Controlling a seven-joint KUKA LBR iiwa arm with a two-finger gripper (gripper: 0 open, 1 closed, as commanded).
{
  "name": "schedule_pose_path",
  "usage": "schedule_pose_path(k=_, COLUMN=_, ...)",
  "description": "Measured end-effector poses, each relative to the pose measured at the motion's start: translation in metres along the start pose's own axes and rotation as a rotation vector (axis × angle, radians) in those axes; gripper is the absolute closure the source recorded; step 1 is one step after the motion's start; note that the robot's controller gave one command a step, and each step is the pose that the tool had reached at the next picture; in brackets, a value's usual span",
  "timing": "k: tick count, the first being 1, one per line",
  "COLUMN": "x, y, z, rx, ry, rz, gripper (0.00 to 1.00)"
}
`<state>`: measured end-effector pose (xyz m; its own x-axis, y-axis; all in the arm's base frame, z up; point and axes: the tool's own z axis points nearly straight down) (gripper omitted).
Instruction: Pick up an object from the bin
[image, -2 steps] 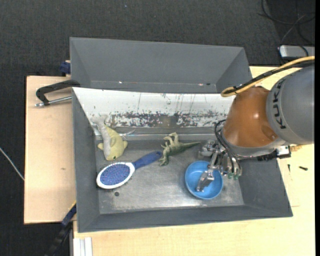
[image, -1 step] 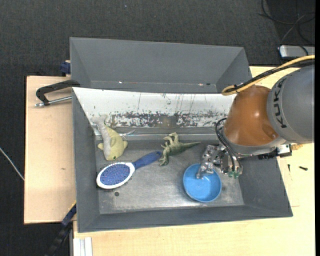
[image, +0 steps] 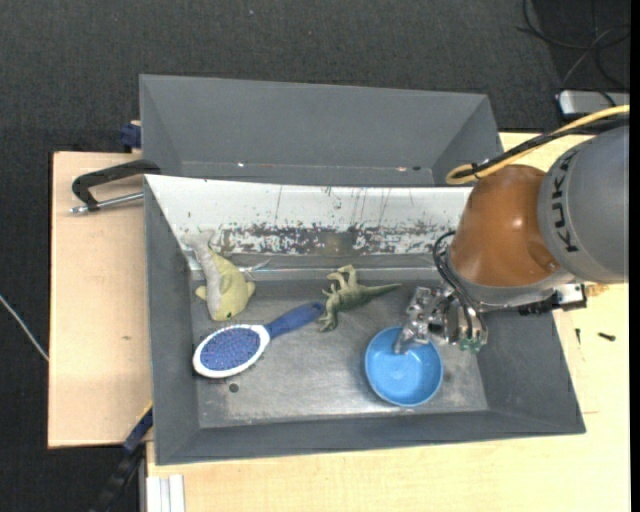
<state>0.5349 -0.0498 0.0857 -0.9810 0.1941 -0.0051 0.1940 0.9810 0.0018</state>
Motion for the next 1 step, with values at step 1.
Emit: schedule_pose_path(k=1, x=-0.002, y=0.0011, z=-0.0217, rx=-0.001, ry=-0.002, rz=-0.001, gripper=1.0)
